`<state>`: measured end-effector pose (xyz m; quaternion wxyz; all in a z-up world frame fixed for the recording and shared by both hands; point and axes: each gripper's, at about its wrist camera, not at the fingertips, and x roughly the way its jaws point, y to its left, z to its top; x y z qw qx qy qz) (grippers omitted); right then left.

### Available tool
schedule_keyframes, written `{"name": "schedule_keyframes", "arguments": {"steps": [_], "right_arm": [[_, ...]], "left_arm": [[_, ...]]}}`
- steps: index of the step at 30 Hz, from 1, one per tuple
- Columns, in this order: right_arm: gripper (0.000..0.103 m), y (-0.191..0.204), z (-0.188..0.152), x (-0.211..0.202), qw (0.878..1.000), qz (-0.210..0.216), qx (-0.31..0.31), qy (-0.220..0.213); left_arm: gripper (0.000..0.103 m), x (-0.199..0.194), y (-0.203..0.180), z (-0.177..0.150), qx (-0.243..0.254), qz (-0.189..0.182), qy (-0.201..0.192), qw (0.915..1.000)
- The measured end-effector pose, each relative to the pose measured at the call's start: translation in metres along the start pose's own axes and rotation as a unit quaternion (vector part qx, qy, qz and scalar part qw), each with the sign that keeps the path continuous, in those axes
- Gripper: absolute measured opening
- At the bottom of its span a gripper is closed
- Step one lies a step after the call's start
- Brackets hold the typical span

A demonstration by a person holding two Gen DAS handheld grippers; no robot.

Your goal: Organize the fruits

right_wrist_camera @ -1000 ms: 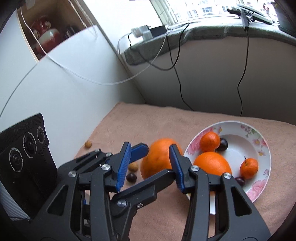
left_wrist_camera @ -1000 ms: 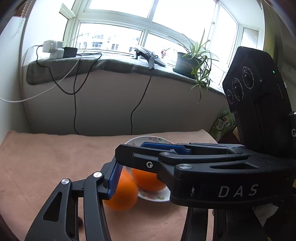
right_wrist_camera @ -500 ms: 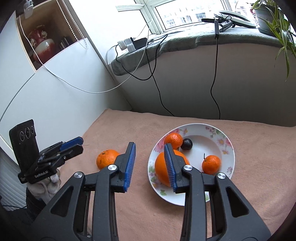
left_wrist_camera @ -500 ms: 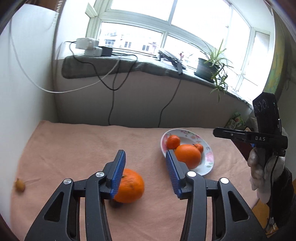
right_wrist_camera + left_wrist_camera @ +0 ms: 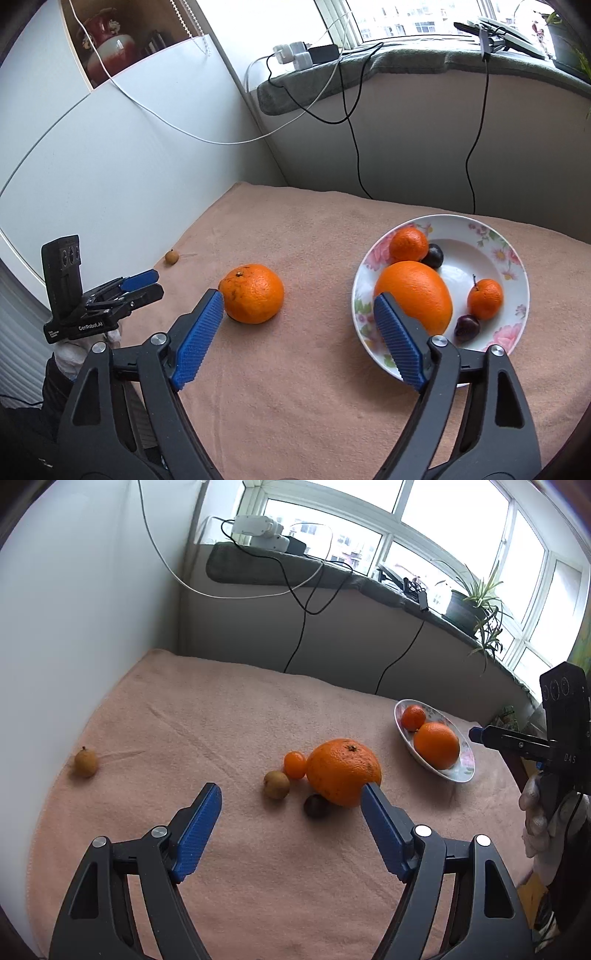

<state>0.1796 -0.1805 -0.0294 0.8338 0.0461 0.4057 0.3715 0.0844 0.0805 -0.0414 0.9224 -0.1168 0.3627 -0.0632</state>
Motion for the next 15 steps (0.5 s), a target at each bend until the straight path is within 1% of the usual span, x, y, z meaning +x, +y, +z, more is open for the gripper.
{"name": "schedule_keyframes", "arguments": {"steps": [2,6,8,15], "right_arm": [[0.086,0.006,-0.001,0.015,1.0,0.008,0.0,0.018],[0.086,0.009,-0.002,0.04,0.999,0.018,0.012,0.044],[0.086,0.01,0.0,0.049,0.998,0.026,0.018,0.051],[0.086,0.023,0.004,0.072,0.997,0.025,0.01,0.068]], "left_arm": [[0.078,0.007,-0.006,-0.001,0.008,-0.01,0.006,0.9999],[0.078,0.019,-0.018,-0.003,0.023,-0.013,0.02,0.9994],[0.078,0.024,-0.023,-0.004,0.029,-0.015,0.024,0.9992],[0.078,0.036,-0.035,0.001,0.046,-0.017,0.027,0.9984]]}}
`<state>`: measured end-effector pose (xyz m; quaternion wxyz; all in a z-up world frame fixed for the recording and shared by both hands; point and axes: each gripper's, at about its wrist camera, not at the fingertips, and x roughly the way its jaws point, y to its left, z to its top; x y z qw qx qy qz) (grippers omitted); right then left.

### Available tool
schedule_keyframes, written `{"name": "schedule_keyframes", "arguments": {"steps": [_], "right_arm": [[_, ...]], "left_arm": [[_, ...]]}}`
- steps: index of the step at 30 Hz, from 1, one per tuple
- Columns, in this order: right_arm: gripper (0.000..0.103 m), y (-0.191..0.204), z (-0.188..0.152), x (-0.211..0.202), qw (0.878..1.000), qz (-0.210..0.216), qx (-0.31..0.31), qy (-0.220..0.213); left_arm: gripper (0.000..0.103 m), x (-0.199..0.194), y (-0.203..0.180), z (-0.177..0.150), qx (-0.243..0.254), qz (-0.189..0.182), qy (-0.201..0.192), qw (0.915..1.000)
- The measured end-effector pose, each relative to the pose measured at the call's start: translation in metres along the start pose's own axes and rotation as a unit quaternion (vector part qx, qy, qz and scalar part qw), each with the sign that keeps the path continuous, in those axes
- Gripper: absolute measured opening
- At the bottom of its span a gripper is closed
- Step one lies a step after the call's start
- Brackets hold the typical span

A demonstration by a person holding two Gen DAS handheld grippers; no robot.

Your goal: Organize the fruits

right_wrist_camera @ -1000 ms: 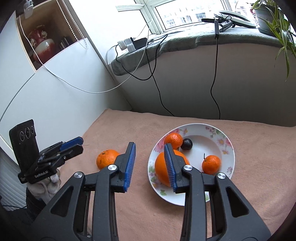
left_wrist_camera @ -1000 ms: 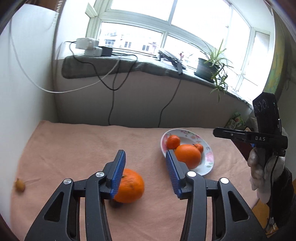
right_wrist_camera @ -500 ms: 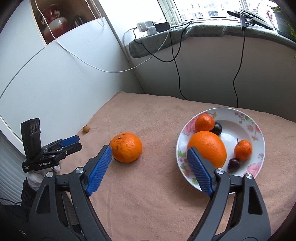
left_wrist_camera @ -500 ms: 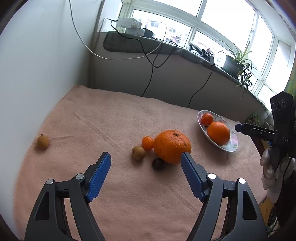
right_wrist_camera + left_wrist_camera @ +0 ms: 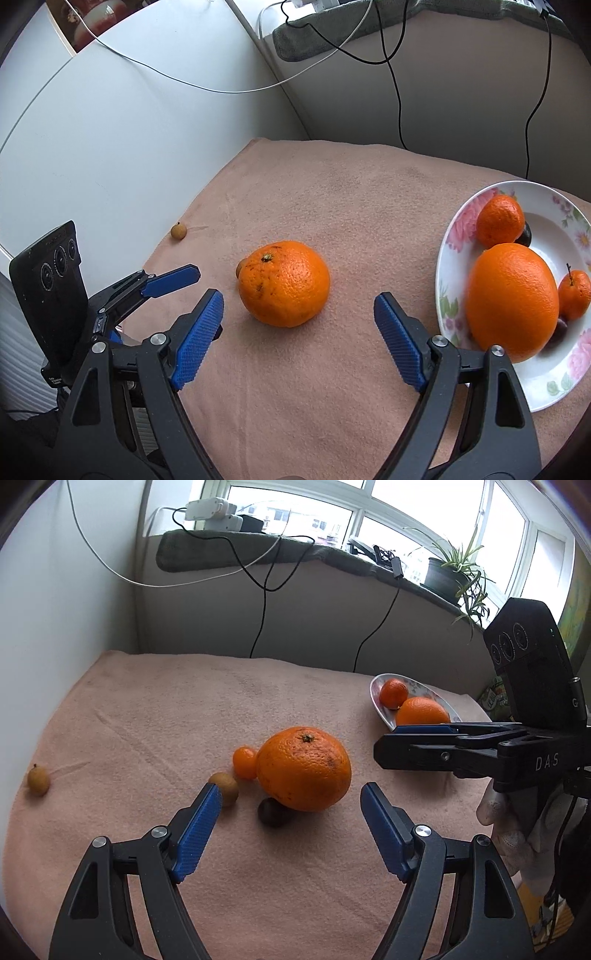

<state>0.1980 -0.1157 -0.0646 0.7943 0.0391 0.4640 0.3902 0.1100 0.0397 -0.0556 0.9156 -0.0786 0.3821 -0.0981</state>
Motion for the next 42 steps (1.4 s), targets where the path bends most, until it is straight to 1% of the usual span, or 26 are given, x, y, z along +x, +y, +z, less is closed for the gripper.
{"name": "schedule_keyframes", "arguments": {"steps": [7,10,14,22,27,31,38,42], "right_arm": [[0.086,0.002,0.008,0.019,1.0,0.002,0.005,0.014],[0.086,0.0,0.01,0.027,1.0,0.008,0.014,0.02],[0.086,0.001,0.011,0.036,0.999,0.01,0.01,0.029],[0.086,-0.002,0.014,0.052,0.998,0.023,0.024,0.046],[0.086,-0.001,0.015,0.059,0.998,0.027,0.024,0.055],[0.086,0.002,0.014,0.067,0.997,0.03,0.024,0.066],[0.086,0.005,0.015,0.073,0.997,0.035,0.021,0.067],[0.086,0.008,0.015,0.073,0.997,0.03,0.016,0.065]], "left_arm": [[0.078,0.012,-0.006,0.003,0.006,-0.009,0.007,0.9999],[0.078,0.018,-0.007,0.003,0.002,-0.016,0.011,0.9998],[0.078,0.026,-0.008,0.004,-0.004,-0.03,0.021,0.9993],[0.078,0.039,-0.009,0.005,-0.013,-0.035,0.031,0.9988],[0.078,0.04,-0.004,0.006,-0.023,-0.041,0.031,0.9984],[0.078,0.044,-0.001,0.005,-0.027,-0.043,0.04,0.9979],[0.077,0.046,0.005,0.004,-0.036,-0.05,0.042,0.9972],[0.076,0.046,0.008,0.005,-0.04,-0.05,0.041,0.9971]]}}
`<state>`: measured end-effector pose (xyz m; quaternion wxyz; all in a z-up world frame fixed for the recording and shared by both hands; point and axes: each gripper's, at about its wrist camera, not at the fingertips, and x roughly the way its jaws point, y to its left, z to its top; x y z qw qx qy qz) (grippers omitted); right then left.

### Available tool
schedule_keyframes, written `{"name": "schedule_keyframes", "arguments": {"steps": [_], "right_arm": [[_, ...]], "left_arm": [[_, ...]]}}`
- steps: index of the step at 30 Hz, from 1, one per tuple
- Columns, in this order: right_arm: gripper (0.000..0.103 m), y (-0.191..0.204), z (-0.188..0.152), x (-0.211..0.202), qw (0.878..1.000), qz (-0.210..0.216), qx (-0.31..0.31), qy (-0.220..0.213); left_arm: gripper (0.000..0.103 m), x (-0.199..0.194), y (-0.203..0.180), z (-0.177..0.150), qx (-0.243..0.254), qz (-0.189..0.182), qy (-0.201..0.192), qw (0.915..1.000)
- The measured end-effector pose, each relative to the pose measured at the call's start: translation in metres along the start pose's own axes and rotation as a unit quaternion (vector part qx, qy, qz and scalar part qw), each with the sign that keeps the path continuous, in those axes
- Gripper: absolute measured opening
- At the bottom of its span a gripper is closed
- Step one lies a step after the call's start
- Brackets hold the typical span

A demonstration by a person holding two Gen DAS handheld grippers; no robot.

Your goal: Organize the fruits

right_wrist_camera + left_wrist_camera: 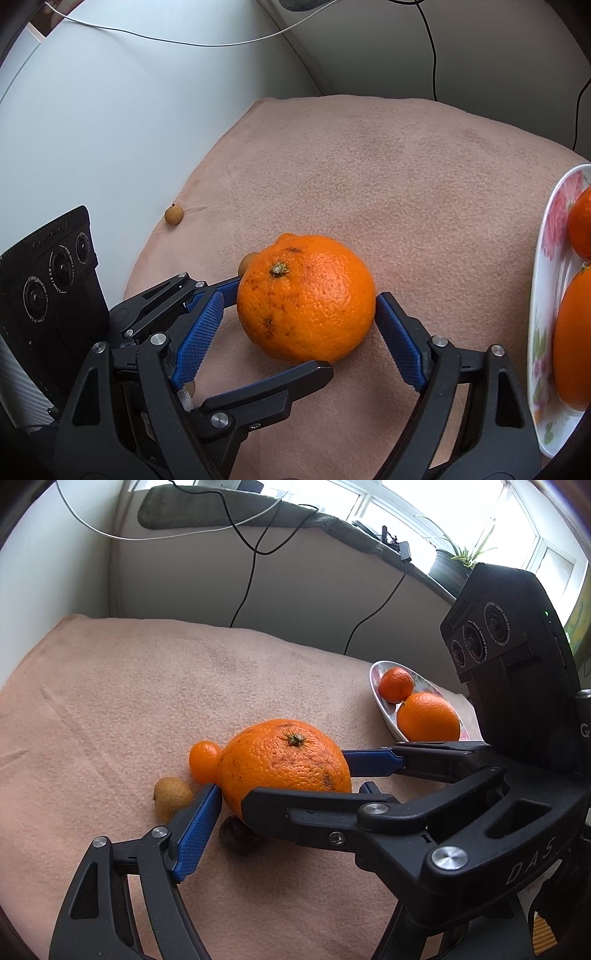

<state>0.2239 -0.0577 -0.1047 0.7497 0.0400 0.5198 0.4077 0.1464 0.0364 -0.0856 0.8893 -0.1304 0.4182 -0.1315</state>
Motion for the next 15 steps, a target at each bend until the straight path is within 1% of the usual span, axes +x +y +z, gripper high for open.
{"name": "schedule_keyframes", "arguments": {"steps": [2,8,10,13,15], "right_arm": [[0.083,-0.001,-0.001,0.0,1.0,-0.002,0.003,-0.002],[0.078,-0.002,-0.003,-0.005,1.0,-0.005,0.007,-0.006],[0.078,-0.001,-0.004,-0.008,1.0,-0.006,0.004,-0.011],[0.077,0.001,-0.004,-0.017,1.0,-0.003,0.003,-0.02],[0.076,0.001,-0.003,-0.024,1.0,-0.003,0.002,-0.029]], "left_arm": [[0.072,0.0,0.001,0.001,0.0,0.004,-0.001,1.0],[0.072,-0.002,-0.003,0.0,0.006,0.013,-0.005,0.9999],[0.071,-0.005,-0.005,0.001,0.004,0.012,-0.011,0.9999],[0.071,-0.01,-0.012,0.004,0.017,0.019,-0.022,0.9994],[0.071,-0.014,-0.018,0.007,0.023,0.017,-0.028,0.9992]]}}
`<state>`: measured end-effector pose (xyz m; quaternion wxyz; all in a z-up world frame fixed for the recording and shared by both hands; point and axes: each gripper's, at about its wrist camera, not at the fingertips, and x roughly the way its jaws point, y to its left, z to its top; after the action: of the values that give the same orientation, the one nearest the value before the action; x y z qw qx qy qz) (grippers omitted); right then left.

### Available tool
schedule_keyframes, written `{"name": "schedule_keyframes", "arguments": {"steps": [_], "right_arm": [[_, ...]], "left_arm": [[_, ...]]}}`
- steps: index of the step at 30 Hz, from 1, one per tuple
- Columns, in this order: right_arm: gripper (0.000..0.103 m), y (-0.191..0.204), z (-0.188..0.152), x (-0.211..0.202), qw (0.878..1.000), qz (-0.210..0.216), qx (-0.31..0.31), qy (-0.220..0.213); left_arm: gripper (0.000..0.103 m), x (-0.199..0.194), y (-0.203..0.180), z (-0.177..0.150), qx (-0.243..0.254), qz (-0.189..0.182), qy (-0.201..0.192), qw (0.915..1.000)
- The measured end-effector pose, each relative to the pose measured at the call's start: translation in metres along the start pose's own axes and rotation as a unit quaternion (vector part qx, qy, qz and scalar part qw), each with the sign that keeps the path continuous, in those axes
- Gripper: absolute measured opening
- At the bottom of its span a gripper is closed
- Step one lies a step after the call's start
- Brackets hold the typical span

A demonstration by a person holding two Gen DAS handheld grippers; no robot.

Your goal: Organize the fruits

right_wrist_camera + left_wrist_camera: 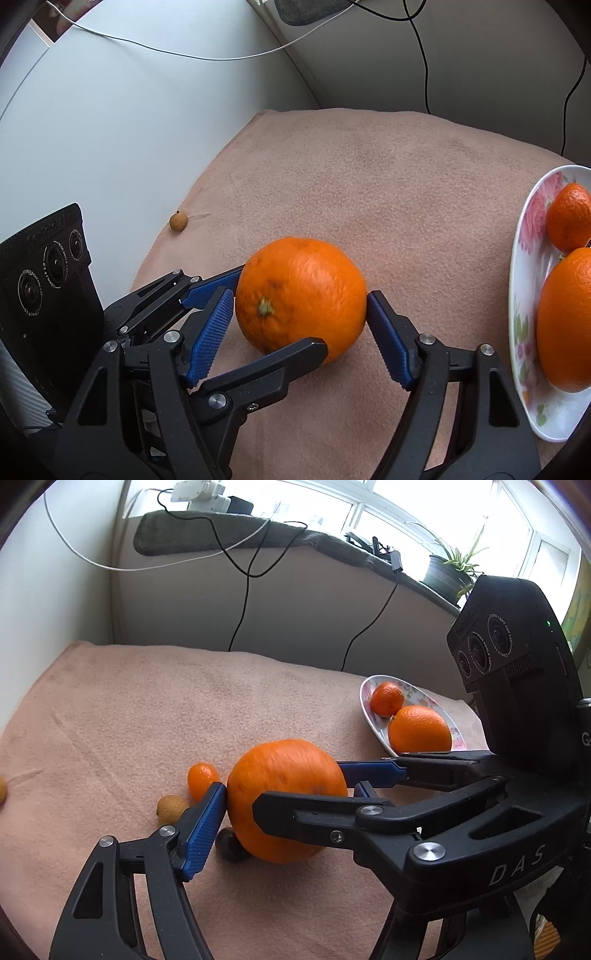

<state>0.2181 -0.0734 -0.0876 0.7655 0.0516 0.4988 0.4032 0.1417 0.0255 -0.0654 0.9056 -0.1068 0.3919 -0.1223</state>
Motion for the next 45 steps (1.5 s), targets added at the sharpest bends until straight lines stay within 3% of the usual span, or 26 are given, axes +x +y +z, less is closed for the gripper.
{"name": "schedule_keyframes", "arguments": {"steps": [3,4,5,7,12,14,17,23,28,39,45], "right_arm": [[0.072,-0.001,0.002,-0.011,1.0,-0.002,-0.002,-0.013],[0.06,0.0,0.004,-0.014,1.0,-0.001,-0.007,-0.014],[0.042,0.002,0.005,-0.014,1.0,0.005,-0.013,-0.01],[0.043,0.0,0.006,-0.012,1.0,-0.007,-0.016,0.0],[0.044,-0.021,-0.001,-0.011,0.999,0.025,0.028,0.003],[0.063,-0.024,-0.006,-0.018,0.999,0.026,0.034,0.001],[0.074,-0.022,-0.015,-0.028,1.0,0.024,0.019,-0.005],[0.075,-0.028,-0.031,-0.032,0.999,0.022,0.023,0.013],[0.075,-0.035,-0.031,-0.028,0.999,0.013,0.028,0.013],[0.075,-0.027,-0.035,-0.011,0.999,0.028,0.012,0.034],[0.073,-0.023,-0.038,-0.014,1.0,0.017,0.009,0.023]], "left_arm": [[0.069,-0.005,-0.014,0.005,0.019,-0.005,-0.013,0.9997],[0.055,-0.005,-0.02,0.007,0.034,-0.005,-0.015,0.9993],[0.05,0.0,-0.024,0.007,0.044,0.004,-0.01,0.999],[0.05,0.006,-0.023,0.006,0.035,0.001,-0.004,0.9994],[0.057,-0.002,-0.019,-0.005,0.018,-0.006,-0.006,0.9998],[0.065,-0.01,-0.019,-0.009,0.016,-0.005,-0.007,0.9998],[0.071,-0.016,-0.017,-0.021,0.009,-0.011,0.002,0.9999],[0.071,-0.012,-0.009,-0.041,-0.025,-0.018,0.024,0.9992],[0.073,-0.002,-0.007,-0.039,-0.045,-0.038,0.026,0.9979],[0.072,0.009,-0.018,-0.037,-0.021,-0.039,0.026,0.9987],[0.071,0.007,-0.021,-0.036,-0.013,-0.035,0.025,0.999]]}}
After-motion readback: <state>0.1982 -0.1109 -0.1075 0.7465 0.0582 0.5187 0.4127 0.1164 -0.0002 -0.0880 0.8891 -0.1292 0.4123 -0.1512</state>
